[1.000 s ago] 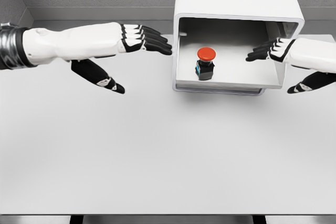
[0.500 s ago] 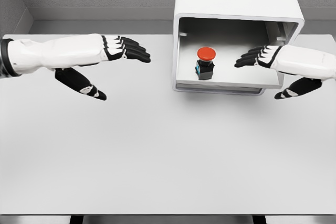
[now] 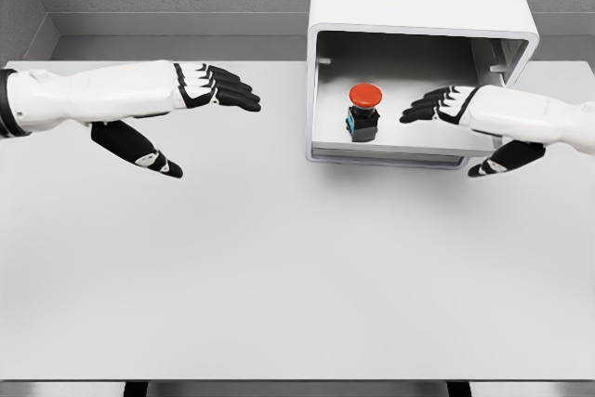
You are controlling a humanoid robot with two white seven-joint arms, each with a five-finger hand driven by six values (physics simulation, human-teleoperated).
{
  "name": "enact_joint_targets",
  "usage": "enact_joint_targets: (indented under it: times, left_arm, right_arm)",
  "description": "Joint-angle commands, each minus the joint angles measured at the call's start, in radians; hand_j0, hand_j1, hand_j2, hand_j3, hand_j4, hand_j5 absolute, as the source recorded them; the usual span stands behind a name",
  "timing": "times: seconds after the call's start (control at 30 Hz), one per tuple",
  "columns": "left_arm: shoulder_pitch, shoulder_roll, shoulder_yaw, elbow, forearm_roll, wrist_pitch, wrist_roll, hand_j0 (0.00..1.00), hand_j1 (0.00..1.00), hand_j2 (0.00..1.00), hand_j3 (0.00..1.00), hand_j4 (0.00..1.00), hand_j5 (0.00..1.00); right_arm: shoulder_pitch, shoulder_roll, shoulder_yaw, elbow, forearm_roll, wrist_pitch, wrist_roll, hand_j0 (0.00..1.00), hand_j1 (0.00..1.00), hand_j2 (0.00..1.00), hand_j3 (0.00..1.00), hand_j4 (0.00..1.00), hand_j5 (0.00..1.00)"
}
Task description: Slide open multi-storey tabletop storage cabinets and put open load switch and slide close multi-storey tabletop storage cabinets
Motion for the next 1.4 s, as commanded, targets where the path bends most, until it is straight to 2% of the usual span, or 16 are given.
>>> enact_joint_targets:
  times: [0.0,0.23,0.9,0.97,1.3,1.37]
  left_arm:
    - [0.000,0.001,0.001,0.000,0.008,0.003,0.001,1.00,1.00,1.00,1.00,1.00,1.00]
    - [0.000,0.003,0.001,0.000,0.008,0.003,0.001,1.00,1.00,1.00,1.00,1.00,1.00]
    - [-0.002,0.001,0.001,0.000,0.008,0.003,0.001,1.00,1.00,1.00,1.00,1.00,1.00]
    - [-0.002,0.001,0.001,0.000,0.008,0.003,0.001,1.00,1.00,1.00,1.00,1.00,1.00]
    - [-0.003,-0.002,0.001,0.000,0.009,0.003,0.001,1.00,1.00,1.00,1.00,1.00,1.00]
    - [-0.003,-0.002,0.001,0.000,0.009,0.003,0.001,1.00,1.00,1.00,1.00,1.00,1.00]
  right_arm:
    - [0.000,0.021,-0.002,0.041,0.015,0.002,-0.002,1.00,1.00,1.00,1.00,1.00,1.00]
    - [0.003,0.042,0.000,0.047,0.023,0.002,0.000,1.00,1.00,1.00,1.00,1.00,1.00]
    - [-0.017,0.070,-0.004,0.123,0.024,0.002,0.000,1.00,1.00,1.00,1.00,1.00,1.00]
    - [-0.020,0.095,-0.004,0.149,0.024,0.002,0.000,1.00,1.00,1.00,1.00,1.00,1.00]
    - [-0.054,0.121,-0.005,0.207,0.043,0.002,-0.002,1.00,1.00,1.00,1.00,1.00,1.00]
    - [-0.061,0.142,-0.005,0.224,0.044,0.002,-0.002,1.00,1.00,1.00,1.00,1.00,1.00]
